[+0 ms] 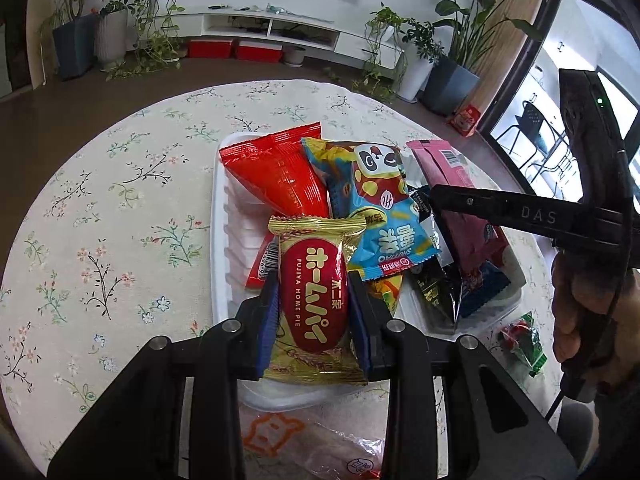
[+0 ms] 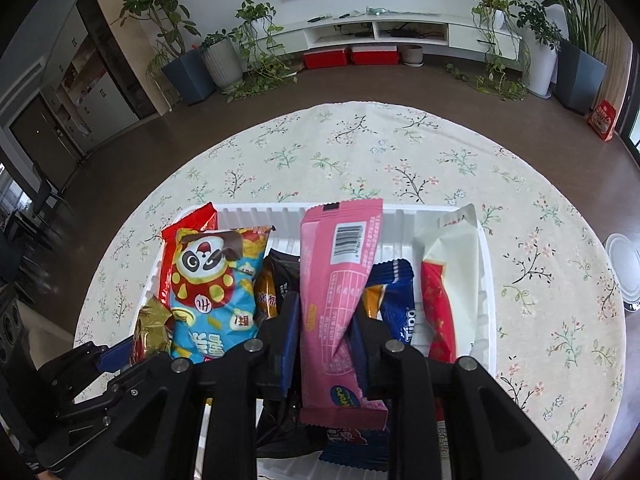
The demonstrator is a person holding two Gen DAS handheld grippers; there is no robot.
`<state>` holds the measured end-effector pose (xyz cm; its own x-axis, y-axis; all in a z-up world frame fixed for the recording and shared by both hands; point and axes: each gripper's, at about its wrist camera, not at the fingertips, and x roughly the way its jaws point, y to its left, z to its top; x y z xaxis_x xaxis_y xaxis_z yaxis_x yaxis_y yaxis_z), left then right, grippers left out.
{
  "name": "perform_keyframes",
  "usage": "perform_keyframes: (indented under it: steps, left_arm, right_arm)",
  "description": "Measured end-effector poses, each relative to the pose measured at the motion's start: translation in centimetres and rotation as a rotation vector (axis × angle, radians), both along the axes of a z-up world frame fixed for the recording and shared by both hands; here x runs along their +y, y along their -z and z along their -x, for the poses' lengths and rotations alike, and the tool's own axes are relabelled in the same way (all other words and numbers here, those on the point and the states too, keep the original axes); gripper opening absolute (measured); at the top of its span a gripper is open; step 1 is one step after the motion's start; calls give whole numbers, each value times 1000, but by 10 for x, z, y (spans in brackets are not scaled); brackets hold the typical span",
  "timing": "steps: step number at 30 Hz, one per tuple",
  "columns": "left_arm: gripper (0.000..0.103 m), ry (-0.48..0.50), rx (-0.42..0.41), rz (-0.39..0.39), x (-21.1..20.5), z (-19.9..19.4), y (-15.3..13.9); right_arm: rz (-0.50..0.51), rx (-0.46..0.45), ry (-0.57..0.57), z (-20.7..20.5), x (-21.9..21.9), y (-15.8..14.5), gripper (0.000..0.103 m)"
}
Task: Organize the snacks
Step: 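Carry the Home Pie packet and pink wrapper into the white tray and release both, then move both open tools back over the remaining snacks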
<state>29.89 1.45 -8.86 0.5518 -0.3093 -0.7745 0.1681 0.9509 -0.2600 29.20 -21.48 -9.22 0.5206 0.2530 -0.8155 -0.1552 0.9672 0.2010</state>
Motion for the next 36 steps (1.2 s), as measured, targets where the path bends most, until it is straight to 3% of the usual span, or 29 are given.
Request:
perform_keyframes:
  steps: [1, 4, 12, 16, 20, 24, 26, 31, 34, 36]
  left_arm:
    - [31, 0, -1, 0, 0, 0, 1]
    - [48, -4, 0, -6, -2, 2, 3]
    - [48, 4, -14, -1, -6, 5, 2]
    - [52, -4, -29, 0, -5, 7, -1]
    - [65, -15, -52, -1, 3, 16, -9]
    - [92, -19, -81, 8, 11, 27, -20]
    - [101, -3, -107, 2, 16, 37, -26]
    - [102, 66, -154, -50, 23, 71, -38]
    - [103, 163, -196, -44, 24, 97, -42]
    - [103, 257, -229, -79, 15, 113, -43]
  right_arm:
    - [10, -2, 1, 0, 1, 0, 29]
    - [26, -2, 1, 1, 3, 1, 35]
    - [38, -6, 4, 3, 2, 1, 35]
    - [43, -25, 12, 6, 1, -3, 45]
    - [42, -60, 15, 14, -1, -12, 60]
    - [59, -109, 13, 26, -3, -23, 67]
    - [42, -141, 16, 37, -9, -32, 72]
    - [-20, -228, -10, 79, -24, -54, 79]
    - [-46, -263, -17, 111, -39, -59, 80]
    - [-92, -263, -20, 135, -51, -55, 80]
